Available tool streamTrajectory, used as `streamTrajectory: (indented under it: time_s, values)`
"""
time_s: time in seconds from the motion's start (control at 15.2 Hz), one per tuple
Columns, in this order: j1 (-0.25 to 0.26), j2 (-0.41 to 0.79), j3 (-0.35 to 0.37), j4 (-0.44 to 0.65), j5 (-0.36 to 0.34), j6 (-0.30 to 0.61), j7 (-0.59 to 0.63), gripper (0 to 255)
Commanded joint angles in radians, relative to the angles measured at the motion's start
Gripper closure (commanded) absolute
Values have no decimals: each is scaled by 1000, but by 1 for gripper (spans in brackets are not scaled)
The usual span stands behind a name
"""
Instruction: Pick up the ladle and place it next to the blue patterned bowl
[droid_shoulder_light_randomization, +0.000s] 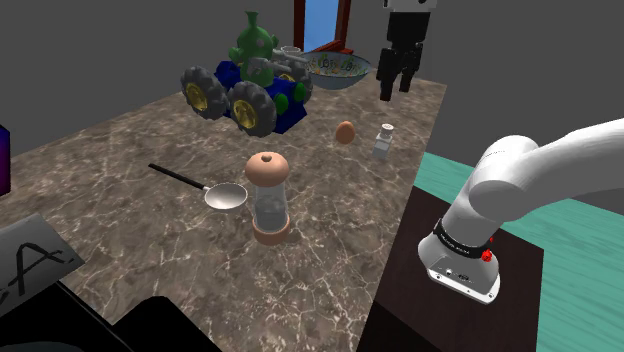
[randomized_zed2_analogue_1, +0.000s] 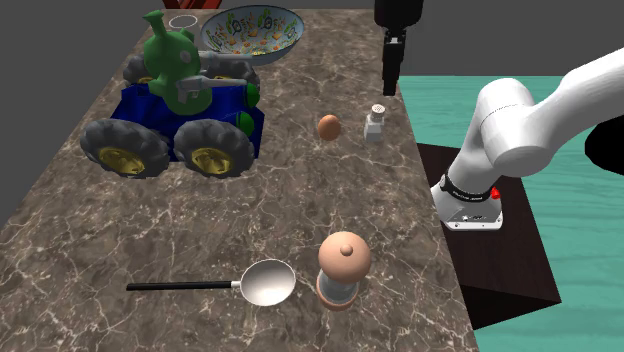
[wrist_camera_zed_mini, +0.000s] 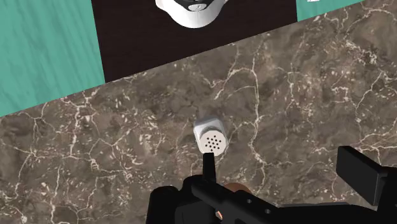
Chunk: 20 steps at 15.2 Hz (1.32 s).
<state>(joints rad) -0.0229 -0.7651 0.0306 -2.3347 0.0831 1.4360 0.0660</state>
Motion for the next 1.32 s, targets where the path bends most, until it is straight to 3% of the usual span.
streamTrajectory:
  time_s: [0.0,0.66,1.25]
  values:
    - [0,0,0,0,0,0,0,0]
    - [65,206,152,16,98,271,102,0]
    - [103,458,285,133,104,482,202,0]
